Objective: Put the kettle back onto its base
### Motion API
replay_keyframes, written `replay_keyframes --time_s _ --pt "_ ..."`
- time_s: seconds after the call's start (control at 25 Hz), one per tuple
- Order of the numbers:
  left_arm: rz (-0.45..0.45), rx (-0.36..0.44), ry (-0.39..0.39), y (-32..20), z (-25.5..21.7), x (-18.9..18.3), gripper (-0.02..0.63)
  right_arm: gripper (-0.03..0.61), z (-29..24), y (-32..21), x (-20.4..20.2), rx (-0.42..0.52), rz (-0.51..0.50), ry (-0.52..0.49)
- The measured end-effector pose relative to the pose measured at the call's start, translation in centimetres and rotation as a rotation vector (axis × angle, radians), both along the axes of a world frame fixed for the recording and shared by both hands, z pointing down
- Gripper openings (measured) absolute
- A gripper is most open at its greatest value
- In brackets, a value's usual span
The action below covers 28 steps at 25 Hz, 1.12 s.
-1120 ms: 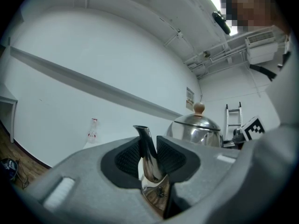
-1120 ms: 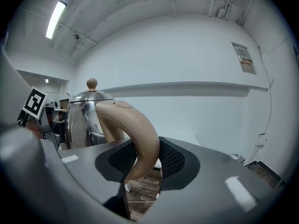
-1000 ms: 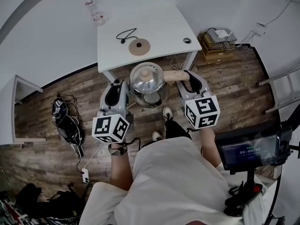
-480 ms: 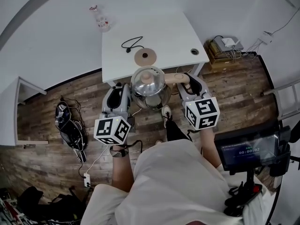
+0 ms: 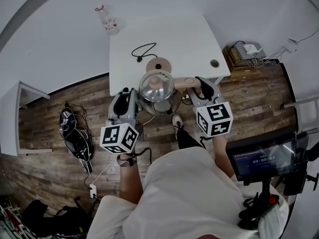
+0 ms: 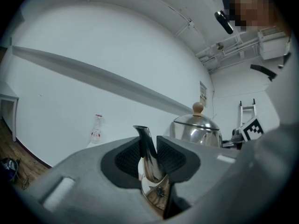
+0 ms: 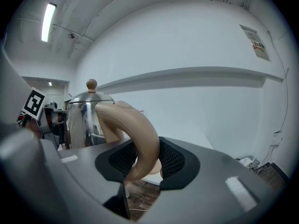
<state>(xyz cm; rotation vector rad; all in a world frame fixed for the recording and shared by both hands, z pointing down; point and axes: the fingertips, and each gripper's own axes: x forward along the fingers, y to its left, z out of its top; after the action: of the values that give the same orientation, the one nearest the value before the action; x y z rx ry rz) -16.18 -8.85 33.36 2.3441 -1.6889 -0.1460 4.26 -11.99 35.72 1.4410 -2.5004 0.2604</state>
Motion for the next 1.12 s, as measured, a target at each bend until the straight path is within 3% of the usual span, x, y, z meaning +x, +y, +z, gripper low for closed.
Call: replay_keyframes --time_s 0.44,0.68,1.12 --pt "-0.022 -0.053 0.004 -8.3 2.2 -0.3 0.106 0.141 2.1 -8.7 -0.4 -0.050 -0.031 0.016" --pt "-0.048 -0.087 0.003 -15.1 4.5 -1.3 0.106 0.141 4.6 -16.1 -1.6 -0.086 -0.069 0.018" --pt "-0.081 -0.120 -0.001 -14.4 6.1 -2.3 0.106 0.144 5.9 -15.9 -2.7 -0.091 -0.120 0.041"
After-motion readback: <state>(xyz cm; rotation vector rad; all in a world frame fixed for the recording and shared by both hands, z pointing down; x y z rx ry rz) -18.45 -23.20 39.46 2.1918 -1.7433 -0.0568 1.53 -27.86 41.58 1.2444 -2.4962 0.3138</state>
